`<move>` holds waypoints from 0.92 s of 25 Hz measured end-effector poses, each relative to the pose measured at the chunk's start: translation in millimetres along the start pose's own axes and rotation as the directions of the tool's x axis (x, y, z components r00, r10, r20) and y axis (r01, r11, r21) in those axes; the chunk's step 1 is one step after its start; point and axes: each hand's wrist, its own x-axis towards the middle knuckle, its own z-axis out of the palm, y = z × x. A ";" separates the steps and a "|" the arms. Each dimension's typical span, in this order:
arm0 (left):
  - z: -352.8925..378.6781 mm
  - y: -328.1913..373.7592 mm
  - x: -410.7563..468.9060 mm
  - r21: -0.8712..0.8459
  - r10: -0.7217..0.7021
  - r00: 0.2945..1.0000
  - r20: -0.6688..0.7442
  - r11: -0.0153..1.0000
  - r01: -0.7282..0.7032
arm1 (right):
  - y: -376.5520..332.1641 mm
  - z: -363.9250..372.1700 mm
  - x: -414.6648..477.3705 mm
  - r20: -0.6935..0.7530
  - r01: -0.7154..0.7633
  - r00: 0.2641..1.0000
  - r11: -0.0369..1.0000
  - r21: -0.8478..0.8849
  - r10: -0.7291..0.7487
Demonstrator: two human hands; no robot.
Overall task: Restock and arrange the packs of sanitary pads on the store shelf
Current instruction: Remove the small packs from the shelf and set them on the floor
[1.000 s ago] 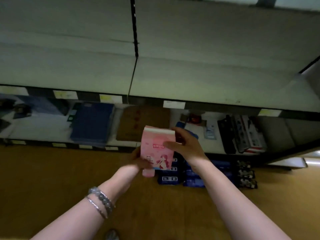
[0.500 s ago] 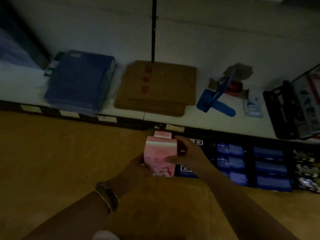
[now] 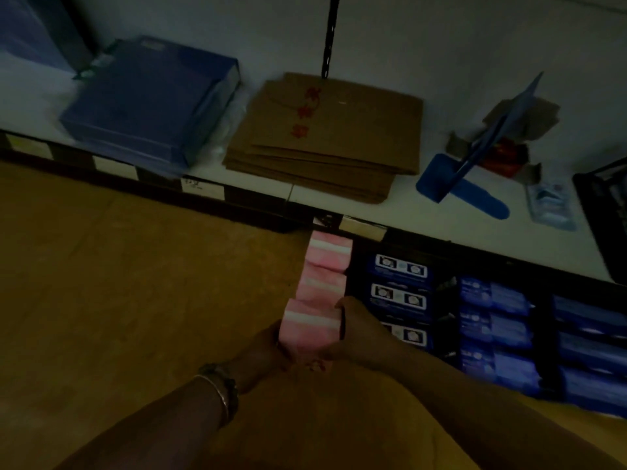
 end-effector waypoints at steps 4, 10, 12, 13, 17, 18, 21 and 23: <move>3.0 -3.7 15.9 0.157 0.031 0.999 -0.019 0.987 -0.028 | 16.3 18.6 14.1 -0.012 0.004 1.000 0.998 -0.058 -0.005; 0.6 -13.8 34.7 0.140 0.031 0.999 -0.018 0.990 -0.028 | 27.1 33.1 28.3 -0.060 -0.022 0.998 0.985 -0.172 0.012; 2.7 -18.4 38.8 0.138 0.039 0.998 -0.043 0.990 -0.033 | 26.7 34.9 30.4 -0.066 -0.041 0.997 0.976 -0.212 0.028; 3.1 -20.1 40.1 0.120 0.045 0.998 -0.050 0.992 -0.039 | 27.0 36.7 31.0 -0.065 -0.044 0.997 0.968 -0.246 0.029; 3.2 -22.8 44.7 0.216 0.094 0.995 0.020 0.972 -0.096 | 25.8 44.6 33.3 -0.049 -0.074 0.997 0.928 -0.366 0.060; 3.3 -23.1 46.4 0.273 0.112 0.993 0.026 0.955 -0.115 | 25.5 45.3 33.5 -0.045 -0.097 0.995 0.930 -0.354 0.087; 6.3 -23.6 49.0 0.310 0.136 0.991 -0.001 0.942 -0.129 | 25.7 43.6 33.9 -0.048 -0.127 0.992 0.916 -0.380 0.117; 9.3 -23.2 48.9 0.260 0.119 0.993 -0.021 0.959 -0.110 | 26.1 43.2 34.4 -0.045 -0.124 0.992 0.917 -0.380 0.115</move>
